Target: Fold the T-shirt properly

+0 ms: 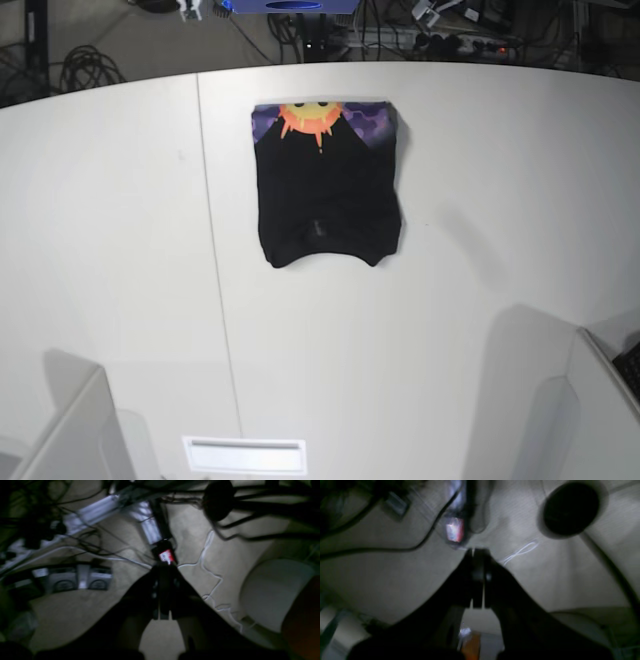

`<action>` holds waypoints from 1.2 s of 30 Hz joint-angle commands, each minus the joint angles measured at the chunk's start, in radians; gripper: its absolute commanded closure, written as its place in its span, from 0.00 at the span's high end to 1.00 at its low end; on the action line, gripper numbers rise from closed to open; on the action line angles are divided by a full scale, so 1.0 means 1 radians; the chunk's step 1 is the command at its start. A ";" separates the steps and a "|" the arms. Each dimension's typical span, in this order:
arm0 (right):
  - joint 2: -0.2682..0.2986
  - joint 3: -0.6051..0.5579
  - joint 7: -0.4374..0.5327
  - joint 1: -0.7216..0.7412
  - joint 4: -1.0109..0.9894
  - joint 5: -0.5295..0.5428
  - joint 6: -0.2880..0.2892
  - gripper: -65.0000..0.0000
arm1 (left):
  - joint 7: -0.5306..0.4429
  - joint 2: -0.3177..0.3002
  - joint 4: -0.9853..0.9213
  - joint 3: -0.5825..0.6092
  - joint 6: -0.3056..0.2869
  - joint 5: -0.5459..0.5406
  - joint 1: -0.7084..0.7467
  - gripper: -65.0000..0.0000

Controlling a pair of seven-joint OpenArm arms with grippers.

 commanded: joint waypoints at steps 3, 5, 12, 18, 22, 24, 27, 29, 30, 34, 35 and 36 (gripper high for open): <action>0.004 -0.008 0.035 0.077 -0.049 0.002 0.004 0.00 | -0.006 0.050 -0.003 -0.001 0.088 -0.048 0.012 0.00; 0.002 -0.010 0.035 0.106 -0.052 -0.001 0.004 0.00 | -0.005 0.080 -0.003 0.001 0.162 -0.104 0.011 0.00; 0.007 -0.093 0.038 0.109 -0.043 -0.085 0.004 0.00 | 0.060 0.090 -0.003 0.001 0.220 -0.277 -0.040 0.00; -0.028 -0.091 0.041 0.108 -0.045 -0.087 -0.002 0.00 | 0.077 0.086 -0.003 0.010 0.220 -0.361 -0.066 0.00; -0.033 -0.091 0.042 0.106 -0.045 -0.087 -0.003 0.00 | 0.083 0.086 0.053 0.013 0.220 -0.360 -0.052 0.00; -0.033 -0.091 0.042 0.105 -0.043 -0.087 -0.003 0.00 | 0.083 0.086 0.064 0.013 0.220 -0.360 -0.043 0.00; -0.033 -0.091 0.042 0.103 -0.043 -0.087 -0.003 0.00 | 0.083 0.089 0.064 0.013 0.220 -0.361 -0.043 0.00; -0.031 -0.091 0.042 0.103 -0.043 -0.087 -0.003 0.00 | 0.078 0.089 0.064 0.007 0.220 -0.366 -0.041 0.00; -0.030 -0.091 0.042 0.105 -0.043 -0.087 -0.003 0.00 | 0.077 0.087 0.065 0.007 0.220 -0.366 -0.040 0.00; -0.031 -0.091 0.042 0.109 -0.043 -0.087 -0.003 0.00 | 0.077 0.087 0.065 0.011 0.220 -0.361 -0.041 0.00; -0.033 -0.091 0.042 0.109 -0.043 -0.087 -0.003 0.00 | 0.078 0.087 0.065 0.011 0.220 -0.361 -0.043 0.00; -0.033 -0.091 0.042 0.109 -0.043 -0.087 -0.003 0.00 | 0.081 0.087 0.065 0.011 0.220 -0.361 -0.044 0.00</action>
